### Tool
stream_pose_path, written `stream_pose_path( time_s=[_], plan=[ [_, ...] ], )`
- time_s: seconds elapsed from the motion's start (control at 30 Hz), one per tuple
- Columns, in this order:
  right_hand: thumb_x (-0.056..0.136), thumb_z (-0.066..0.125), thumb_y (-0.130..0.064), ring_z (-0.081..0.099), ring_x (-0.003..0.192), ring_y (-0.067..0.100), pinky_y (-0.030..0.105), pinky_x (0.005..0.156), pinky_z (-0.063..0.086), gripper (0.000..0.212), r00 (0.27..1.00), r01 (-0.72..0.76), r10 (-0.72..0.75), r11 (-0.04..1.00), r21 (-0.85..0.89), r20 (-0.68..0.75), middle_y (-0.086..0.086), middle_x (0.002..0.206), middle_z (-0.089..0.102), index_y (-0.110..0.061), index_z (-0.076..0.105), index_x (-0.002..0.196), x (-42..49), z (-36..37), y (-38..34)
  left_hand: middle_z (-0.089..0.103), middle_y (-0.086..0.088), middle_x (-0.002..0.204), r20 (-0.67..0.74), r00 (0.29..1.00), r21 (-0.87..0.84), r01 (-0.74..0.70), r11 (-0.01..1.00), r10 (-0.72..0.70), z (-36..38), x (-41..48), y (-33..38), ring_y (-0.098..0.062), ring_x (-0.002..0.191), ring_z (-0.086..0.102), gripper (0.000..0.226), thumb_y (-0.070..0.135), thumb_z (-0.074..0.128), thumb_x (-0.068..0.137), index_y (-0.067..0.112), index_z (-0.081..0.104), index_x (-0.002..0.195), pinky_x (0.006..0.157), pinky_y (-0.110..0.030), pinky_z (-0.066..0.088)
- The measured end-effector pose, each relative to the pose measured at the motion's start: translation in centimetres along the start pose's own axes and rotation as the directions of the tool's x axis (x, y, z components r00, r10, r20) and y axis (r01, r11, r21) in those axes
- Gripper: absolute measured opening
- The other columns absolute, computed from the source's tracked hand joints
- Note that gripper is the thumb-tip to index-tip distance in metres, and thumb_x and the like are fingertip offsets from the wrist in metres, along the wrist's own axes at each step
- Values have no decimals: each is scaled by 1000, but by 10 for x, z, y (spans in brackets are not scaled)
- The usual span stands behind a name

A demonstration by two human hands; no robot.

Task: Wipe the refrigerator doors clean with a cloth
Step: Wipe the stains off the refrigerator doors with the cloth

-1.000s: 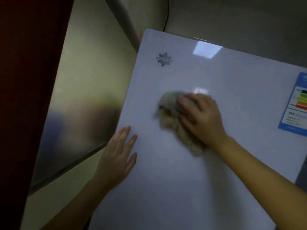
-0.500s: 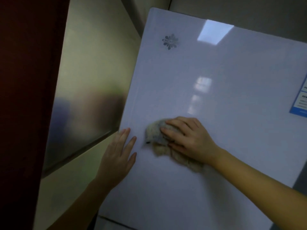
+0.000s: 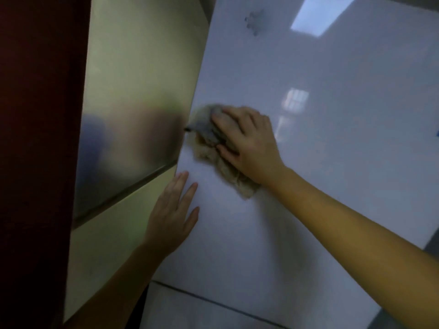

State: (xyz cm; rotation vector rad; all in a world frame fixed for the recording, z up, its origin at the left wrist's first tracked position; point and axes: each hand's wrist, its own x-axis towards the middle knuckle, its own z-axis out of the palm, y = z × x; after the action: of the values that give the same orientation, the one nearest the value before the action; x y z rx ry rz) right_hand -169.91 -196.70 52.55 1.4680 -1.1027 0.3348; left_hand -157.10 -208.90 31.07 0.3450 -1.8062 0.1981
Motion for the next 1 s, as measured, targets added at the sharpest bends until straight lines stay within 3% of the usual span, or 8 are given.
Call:
stream_pose_path(
  time_s=[0.17,0.33,0.43,0.57,0.73,0.87,1.0],
  plan=[
    [96,70,-31,61,118,32,41,92,47,43,992,74,-80,995,68,101,12,135,66,-16,66,136,-126,-18,-25,35,-24,158,12,1000,-7,-17,1000,17,-4,-2,1,-38,148,34,56,35,52,100,4,45,147,117,-50,37],
    [98,68,-23,65,117,28,39,91,47,39,910,247,-271,962,115,313,9,136,66,-21,65,136,-242,-47,-22,33,-26,158,55,998,9,-5,1000,4,-4,4,20,-42,147,33,56,35,51,100,3,46,146,117,-54,36],
    [97,67,-20,62,116,30,40,92,45,41,942,194,-200,980,48,272,10,137,63,-22,62,138,-251,-71,9,34,-25,158,58,996,0,-63,998,63,-3,17,42,-41,146,35,54,33,51,99,4,47,145,115,-55,36],
    [96,70,-24,59,118,36,45,94,47,43,993,-27,36,997,-77,114,16,135,63,-14,63,137,-223,-115,79,34,-23,158,47,997,-25,-56,998,57,2,35,72,-41,146,33,54,32,53,98,5,47,145,117,-51,33],
    [95,71,-30,57,119,42,48,99,43,52,948,-319,319,937,-142,-24,21,136,60,-9,58,142,-219,-155,143,33,-24,159,42,997,-39,-56,998,58,8,52,109,-41,147,33,54,30,53,97,5,48,144,117,-50,32],
    [97,68,-29,53,122,41,48,104,41,52,954,-300,300,951,-72,-11,20,140,55,-9,56,143,-258,-149,129,31,-24,160,57,997,-28,-55,998,57,11,59,136,-41,147,32,54,30,53,97,5,47,144,118,-49,29],
    [103,57,-29,54,124,35,45,102,43,43,985,-73,69,997,21,157,15,142,56,-14,58,143,-324,-142,88,30,-23,161,81,995,-6,-59,998,59,17,55,157,-40,148,30,55,33,50,97,5,47,145,118,-49,28]
  ],
)
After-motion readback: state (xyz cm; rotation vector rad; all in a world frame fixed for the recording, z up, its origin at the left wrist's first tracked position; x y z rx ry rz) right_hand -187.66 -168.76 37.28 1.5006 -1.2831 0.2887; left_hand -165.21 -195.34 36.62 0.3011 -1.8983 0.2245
